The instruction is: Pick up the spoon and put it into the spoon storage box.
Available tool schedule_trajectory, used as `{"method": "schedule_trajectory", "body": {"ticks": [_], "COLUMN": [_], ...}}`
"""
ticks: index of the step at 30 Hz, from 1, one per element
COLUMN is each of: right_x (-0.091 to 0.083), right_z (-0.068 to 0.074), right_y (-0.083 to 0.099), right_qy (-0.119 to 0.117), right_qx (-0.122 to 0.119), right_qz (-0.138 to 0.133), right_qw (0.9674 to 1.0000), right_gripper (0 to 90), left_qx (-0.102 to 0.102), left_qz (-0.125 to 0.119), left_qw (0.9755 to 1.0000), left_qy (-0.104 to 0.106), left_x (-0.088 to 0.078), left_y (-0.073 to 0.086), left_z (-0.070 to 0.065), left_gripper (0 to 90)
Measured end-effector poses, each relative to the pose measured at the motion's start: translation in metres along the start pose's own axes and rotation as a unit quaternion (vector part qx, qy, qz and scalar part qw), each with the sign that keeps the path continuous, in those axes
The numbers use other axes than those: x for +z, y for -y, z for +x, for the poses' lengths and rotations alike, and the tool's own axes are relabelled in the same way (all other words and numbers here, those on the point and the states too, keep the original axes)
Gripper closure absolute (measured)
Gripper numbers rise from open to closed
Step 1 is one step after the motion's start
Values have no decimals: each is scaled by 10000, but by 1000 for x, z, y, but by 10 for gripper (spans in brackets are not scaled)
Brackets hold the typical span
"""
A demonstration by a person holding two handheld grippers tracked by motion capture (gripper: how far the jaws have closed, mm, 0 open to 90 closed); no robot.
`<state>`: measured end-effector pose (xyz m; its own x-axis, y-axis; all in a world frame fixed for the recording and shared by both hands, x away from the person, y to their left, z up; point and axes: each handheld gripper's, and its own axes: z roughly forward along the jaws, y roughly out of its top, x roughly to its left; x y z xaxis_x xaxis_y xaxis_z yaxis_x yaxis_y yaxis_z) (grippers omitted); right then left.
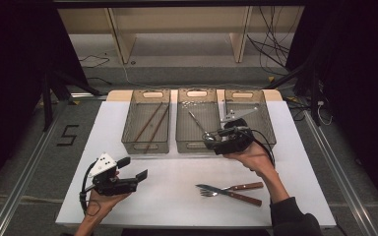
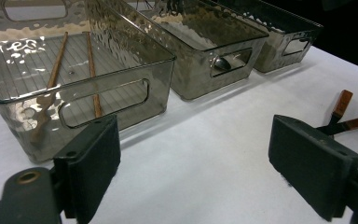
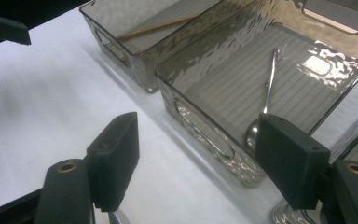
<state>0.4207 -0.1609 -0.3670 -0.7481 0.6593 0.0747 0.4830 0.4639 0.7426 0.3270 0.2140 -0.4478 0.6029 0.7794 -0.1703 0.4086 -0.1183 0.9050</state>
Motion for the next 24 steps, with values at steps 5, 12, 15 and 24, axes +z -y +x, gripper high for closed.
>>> {"method": "schedule_trajectory", "body": {"ticks": [5,12,15,24], "right_x": [-4,-8,-10,-17], "right_z": [1,4,4,7], "right_y": [6,16,20,36], "right_qy": [-3,-35,-21,-57], "right_qx": [7,-49,-32,10], "right_qz": [-2,54,71,100], "right_qw": [10000,10000,10000,9999], "right_gripper": [308,302,298,292], "left_qx": [-10,-24,-23,-26], "left_qz": [-6,-18,-14,-21], "left_qw": [10000,10000,10000,10000], "left_qy": [6,15,16,21], "left_x": [0,-1,-1,-1], "left_y": [0,0,0,0], "left_z": [0,1,1,1], "left_gripper": [162,161,161,160]}}
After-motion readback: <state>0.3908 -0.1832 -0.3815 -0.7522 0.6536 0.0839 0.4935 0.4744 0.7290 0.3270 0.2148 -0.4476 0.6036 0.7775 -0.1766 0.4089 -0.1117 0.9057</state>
